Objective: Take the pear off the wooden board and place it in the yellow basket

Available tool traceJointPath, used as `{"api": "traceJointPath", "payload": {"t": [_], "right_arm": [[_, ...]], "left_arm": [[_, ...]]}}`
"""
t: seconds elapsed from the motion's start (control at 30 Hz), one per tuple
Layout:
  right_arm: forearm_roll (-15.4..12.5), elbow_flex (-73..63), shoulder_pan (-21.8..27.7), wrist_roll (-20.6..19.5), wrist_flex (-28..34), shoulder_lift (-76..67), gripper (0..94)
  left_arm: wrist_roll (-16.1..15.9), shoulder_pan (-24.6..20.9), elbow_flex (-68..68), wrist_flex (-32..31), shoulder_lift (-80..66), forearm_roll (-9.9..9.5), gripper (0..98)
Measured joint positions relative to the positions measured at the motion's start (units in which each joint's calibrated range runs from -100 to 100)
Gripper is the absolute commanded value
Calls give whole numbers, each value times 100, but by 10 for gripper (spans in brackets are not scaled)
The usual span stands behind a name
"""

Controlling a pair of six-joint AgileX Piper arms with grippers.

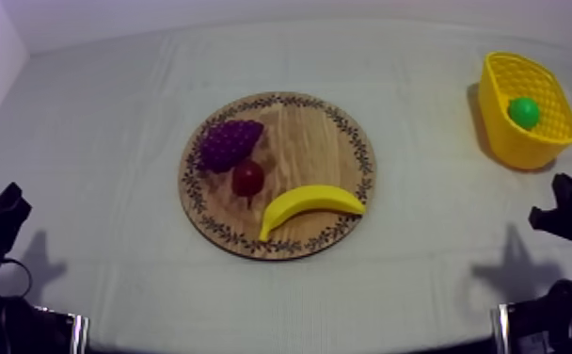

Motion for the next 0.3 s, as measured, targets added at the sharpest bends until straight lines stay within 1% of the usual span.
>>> {"api": "traceJointPath", "payload": {"t": [0.3], "right_arm": [[0,0,0,13,-17,0,4]], "left_arm": [[0,0,0,0,0,0,1]]}}
